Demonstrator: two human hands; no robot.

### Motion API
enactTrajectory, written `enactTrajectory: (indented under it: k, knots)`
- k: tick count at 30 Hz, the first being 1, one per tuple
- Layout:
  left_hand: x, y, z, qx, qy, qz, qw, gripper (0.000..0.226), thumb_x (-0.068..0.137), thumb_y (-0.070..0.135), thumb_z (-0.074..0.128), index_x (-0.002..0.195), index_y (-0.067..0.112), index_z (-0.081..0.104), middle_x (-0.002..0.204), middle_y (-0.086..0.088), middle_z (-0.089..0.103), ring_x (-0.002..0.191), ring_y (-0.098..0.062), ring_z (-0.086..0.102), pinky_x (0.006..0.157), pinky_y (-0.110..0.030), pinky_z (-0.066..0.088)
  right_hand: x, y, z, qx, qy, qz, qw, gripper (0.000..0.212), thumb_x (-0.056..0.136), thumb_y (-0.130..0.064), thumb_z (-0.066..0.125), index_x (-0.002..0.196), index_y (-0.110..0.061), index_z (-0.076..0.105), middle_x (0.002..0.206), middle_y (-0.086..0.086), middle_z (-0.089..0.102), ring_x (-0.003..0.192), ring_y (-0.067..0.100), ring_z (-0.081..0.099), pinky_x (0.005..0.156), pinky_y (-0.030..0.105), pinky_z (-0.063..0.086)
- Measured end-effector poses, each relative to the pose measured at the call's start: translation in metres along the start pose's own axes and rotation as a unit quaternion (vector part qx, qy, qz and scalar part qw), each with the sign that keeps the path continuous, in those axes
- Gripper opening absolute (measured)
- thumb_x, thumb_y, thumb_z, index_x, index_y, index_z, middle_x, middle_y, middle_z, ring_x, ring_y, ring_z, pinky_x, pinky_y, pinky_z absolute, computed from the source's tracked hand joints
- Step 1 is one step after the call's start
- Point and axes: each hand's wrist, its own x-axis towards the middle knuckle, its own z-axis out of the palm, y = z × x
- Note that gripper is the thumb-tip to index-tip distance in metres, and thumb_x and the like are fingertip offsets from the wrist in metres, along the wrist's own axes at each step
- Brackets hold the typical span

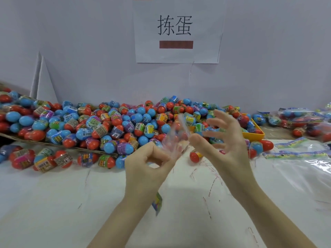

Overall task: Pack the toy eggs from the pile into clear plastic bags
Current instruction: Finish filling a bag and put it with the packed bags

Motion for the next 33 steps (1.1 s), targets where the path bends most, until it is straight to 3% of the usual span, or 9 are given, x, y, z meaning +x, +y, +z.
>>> enactTrajectory:
  k: [5, 10, 15, 19, 22, 25, 29, 31, 33]
  knots:
    - [-0.013, -0.012, 0.005, 0.262, 0.091, 0.247, 0.928, 0.017, 0.075, 0.006, 0.057, 0.059, 0.002, 0.058, 0.048, -0.006, 0.053, 0.051, -0.013, 0.042, 0.044, -0.027, 0.037, -0.015, 0.0, 0.023, 0.092, -0.121, 0.166, 0.974, 0.121, 0.026, -0.067, 0.081, 0.133, -0.038, 0.033, 0.109, -0.019, 0.059, 0.095, -0.003, 0.06, 0.078, 0.021, 0.051]
    - [-0.016, -0.009, 0.01, 0.241, 0.046, 0.258, 0.935, 0.022, 0.078, 0.014, 0.063, 0.059, 0.004, 0.063, 0.06, -0.002, 0.063, 0.056, -0.012, 0.054, 0.047, -0.027, 0.045, -0.017, 0.009, 0.027, 0.24, -0.106, 0.17, 0.95, 0.031, 0.064, -0.035, 0.072, 0.087, -0.013, 0.073, 0.083, 0.003, 0.073, 0.081, 0.01, 0.068, 0.072, 0.016, 0.052]
    - [-0.01, 0.0, 0.002, 0.189, -0.025, 0.24, 0.952, 0.03, 0.075, 0.039, 0.064, 0.088, 0.012, 0.068, 0.087, 0.007, 0.067, 0.081, -0.006, 0.058, 0.071, -0.021, 0.047, -0.002, 0.012, 0.008, 0.173, -0.071, 0.114, 0.976, 0.012, 0.073, -0.021, 0.068, 0.076, -0.012, 0.074, 0.073, 0.007, 0.072, 0.064, 0.01, 0.064, 0.061, 0.018, 0.05]
    - [0.004, 0.006, -0.005, 0.062, 0.001, -0.027, 0.998, 0.041, 0.064, 0.064, 0.06, 0.094, 0.035, 0.057, 0.098, 0.018, 0.059, 0.089, 0.001, 0.055, 0.077, -0.008, 0.041, 0.016, 0.011, -0.021, 0.102, -0.181, 0.161, 0.965, 0.022, 0.065, -0.031, 0.068, 0.075, -0.013, 0.075, 0.075, 0.008, 0.073, 0.06, 0.017, 0.067, 0.054, 0.019, 0.052]
    - [0.011, 0.005, -0.006, -0.12, -0.229, -0.342, 0.904, 0.035, 0.057, 0.062, 0.073, 0.076, 0.033, 0.073, 0.089, 0.008, 0.072, 0.07, -0.007, 0.069, 0.055, -0.013, 0.049, 0.018, 0.012, -0.027, 0.03, -0.292, 0.199, 0.935, 0.017, 0.07, -0.025, 0.071, 0.08, -0.012, 0.072, 0.076, 0.007, 0.073, 0.058, 0.014, 0.067, 0.05, 0.015, 0.049]
    - [0.003, -0.002, -0.006, -0.153, -0.348, -0.349, 0.857, 0.015, 0.074, 0.039, 0.072, 0.077, 0.025, 0.076, 0.086, 0.001, 0.075, 0.059, -0.015, 0.069, 0.051, -0.016, 0.05, 0.014, 0.012, -0.022, -0.047, -0.328, 0.198, 0.923, 0.024, 0.067, -0.037, 0.072, 0.084, -0.021, 0.07, 0.077, 0.0, 0.073, 0.061, 0.008, 0.066, 0.054, 0.013, 0.049]
    - [-0.003, -0.018, 0.0, -0.143, -0.232, -0.374, 0.887, 0.009, 0.085, 0.007, 0.063, 0.081, 0.011, 0.07, 0.073, -0.001, 0.074, 0.055, -0.014, 0.068, 0.049, -0.018, 0.051, 0.029, 0.019, -0.03, -0.022, -0.163, 0.21, 0.964, 0.048, 0.05, -0.055, 0.068, 0.09, -0.029, 0.063, 0.081, -0.008, 0.072, 0.073, 0.006, 0.066, 0.057, 0.018, 0.049]
    - [-0.003, -0.022, 0.002, -0.141, -0.196, -0.377, 0.894, 0.015, 0.082, 0.001, 0.065, 0.072, 0.01, 0.071, 0.066, -0.003, 0.072, 0.052, -0.014, 0.066, 0.049, -0.018, 0.051, 0.038, 0.032, -0.028, -0.037, -0.008, 0.165, 0.986, 0.023, 0.07, -0.042, 0.07, 0.086, -0.027, 0.063, 0.088, -0.005, 0.069, 0.077, 0.007, 0.063, 0.059, 0.019, 0.044]
    - [-0.003, -0.024, 0.004, -0.128, -0.178, -0.368, 0.904, 0.02, 0.076, -0.003, 0.07, 0.061, 0.011, 0.072, 0.06, -0.005, 0.07, 0.051, -0.014, 0.063, 0.051, -0.019, 0.052, 0.046, 0.046, -0.017, -0.171, -0.009, 0.079, 0.982, 0.01, 0.085, -0.015, 0.063, 0.092, -0.022, 0.064, 0.097, -0.003, 0.066, 0.08, 0.005, 0.057, 0.064, 0.015, 0.044]
